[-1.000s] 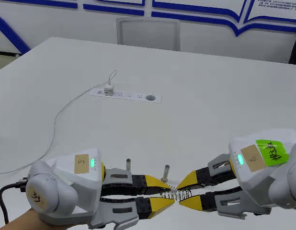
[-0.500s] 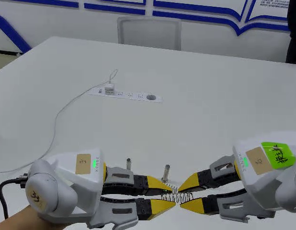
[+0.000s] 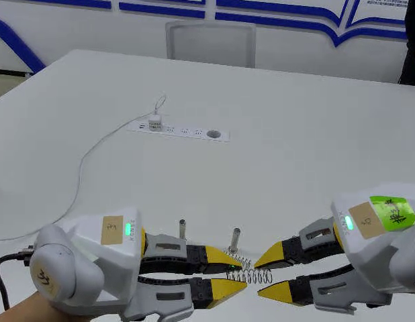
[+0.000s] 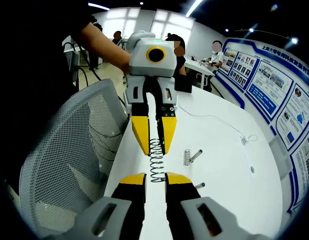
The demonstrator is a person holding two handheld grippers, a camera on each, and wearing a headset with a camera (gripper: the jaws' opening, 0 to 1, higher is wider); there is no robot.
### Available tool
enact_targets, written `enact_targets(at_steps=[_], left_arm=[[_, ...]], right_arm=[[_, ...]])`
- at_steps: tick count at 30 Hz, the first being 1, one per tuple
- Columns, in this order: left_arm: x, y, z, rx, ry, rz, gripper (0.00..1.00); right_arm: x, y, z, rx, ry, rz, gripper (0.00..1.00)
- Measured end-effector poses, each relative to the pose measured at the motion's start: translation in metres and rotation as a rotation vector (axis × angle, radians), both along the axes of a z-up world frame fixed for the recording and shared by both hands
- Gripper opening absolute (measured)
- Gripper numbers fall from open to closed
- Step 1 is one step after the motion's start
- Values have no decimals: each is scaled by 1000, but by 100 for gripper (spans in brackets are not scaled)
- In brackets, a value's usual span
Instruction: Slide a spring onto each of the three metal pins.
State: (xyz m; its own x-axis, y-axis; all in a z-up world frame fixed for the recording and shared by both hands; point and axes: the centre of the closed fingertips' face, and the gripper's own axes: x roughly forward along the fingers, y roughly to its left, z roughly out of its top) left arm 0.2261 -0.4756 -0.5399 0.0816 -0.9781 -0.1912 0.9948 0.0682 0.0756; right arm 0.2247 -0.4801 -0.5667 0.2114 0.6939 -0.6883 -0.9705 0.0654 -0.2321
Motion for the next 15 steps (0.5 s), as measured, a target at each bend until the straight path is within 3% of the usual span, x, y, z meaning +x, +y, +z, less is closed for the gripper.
enact_targets(at_steps=[2,12,15], left_arm=[[-1,-1,-1,8,-9,-10,9],[-5,-3,-4,27,-29,-27,9],[-7,-3,-10,85,-84,-46,9]], right_arm=[[1,1,4,30,4,-11,12],[-3,-1,7,37,28,-18,11],[-5,0,11,54,39,-15,11]])
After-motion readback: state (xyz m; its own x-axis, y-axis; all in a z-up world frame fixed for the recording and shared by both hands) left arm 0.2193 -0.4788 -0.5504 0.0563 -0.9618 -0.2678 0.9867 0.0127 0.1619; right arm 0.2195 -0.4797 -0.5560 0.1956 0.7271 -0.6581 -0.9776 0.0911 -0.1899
